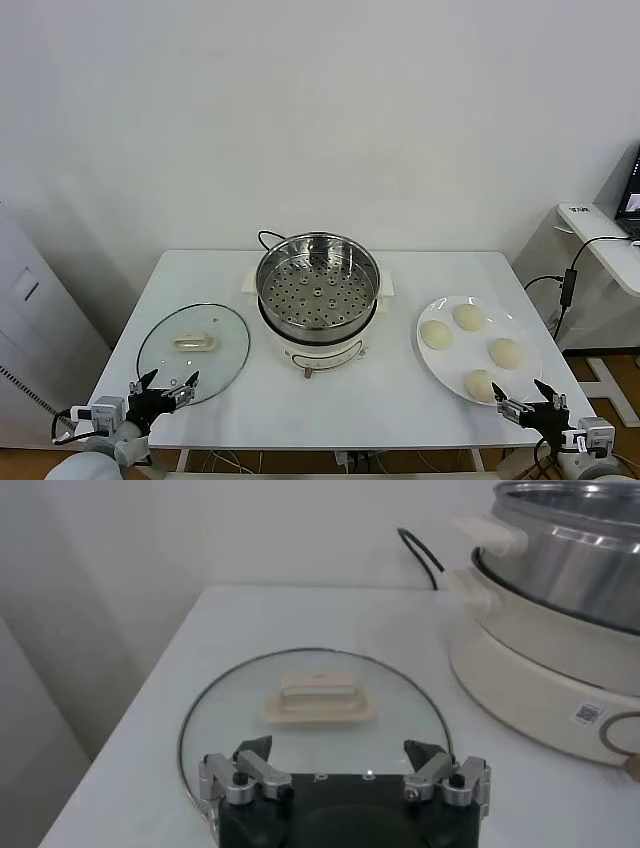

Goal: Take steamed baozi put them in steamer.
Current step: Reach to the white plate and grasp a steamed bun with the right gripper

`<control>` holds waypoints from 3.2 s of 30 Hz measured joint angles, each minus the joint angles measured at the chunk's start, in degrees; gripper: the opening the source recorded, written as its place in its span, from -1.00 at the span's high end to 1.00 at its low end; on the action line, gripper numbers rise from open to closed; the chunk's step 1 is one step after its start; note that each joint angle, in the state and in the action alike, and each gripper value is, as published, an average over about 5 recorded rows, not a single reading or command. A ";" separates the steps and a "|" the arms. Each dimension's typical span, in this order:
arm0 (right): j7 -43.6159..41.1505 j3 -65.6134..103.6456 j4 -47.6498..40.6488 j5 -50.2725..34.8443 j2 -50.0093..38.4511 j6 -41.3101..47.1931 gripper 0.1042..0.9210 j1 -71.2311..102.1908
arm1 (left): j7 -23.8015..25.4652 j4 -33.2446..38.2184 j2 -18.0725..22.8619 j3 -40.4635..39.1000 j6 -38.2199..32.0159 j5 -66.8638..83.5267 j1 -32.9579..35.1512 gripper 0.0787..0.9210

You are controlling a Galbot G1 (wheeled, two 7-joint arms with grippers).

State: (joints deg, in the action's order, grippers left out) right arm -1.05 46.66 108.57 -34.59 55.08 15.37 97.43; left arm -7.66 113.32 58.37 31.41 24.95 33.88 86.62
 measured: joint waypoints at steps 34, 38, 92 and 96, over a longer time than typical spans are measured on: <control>-18.69 -10.32 -17.41 50.40 -14.78 -15.15 -0.76 -29.50 | 0.52 1.40 -0.01 0.06 2.81 -1.02 -0.59 -0.77; -24.85 -17.16 -21.91 53.19 -17.83 -16.18 -0.76 -38.09 | 0.63 1.45 0.26 0.19 3.76 -1.35 -0.75 -0.77; -62.00 -72.68 -78.31 56.25 -0.82 -30.76 -0.57 -96.01 | 0.71 3.52 0.87 0.17 7.45 -6.76 -1.59 -0.77; -61.67 -71.89 -79.29 56.84 -0.12 -30.57 -0.33 -96.05 | 0.59 3.84 0.89 -0.18 7.64 -6.89 -1.65 -0.77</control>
State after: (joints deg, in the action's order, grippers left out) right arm -62.72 -25.23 29.28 22.25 54.97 -15.20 1.38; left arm -7.06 117.17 59.26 31.23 32.59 26.99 84.97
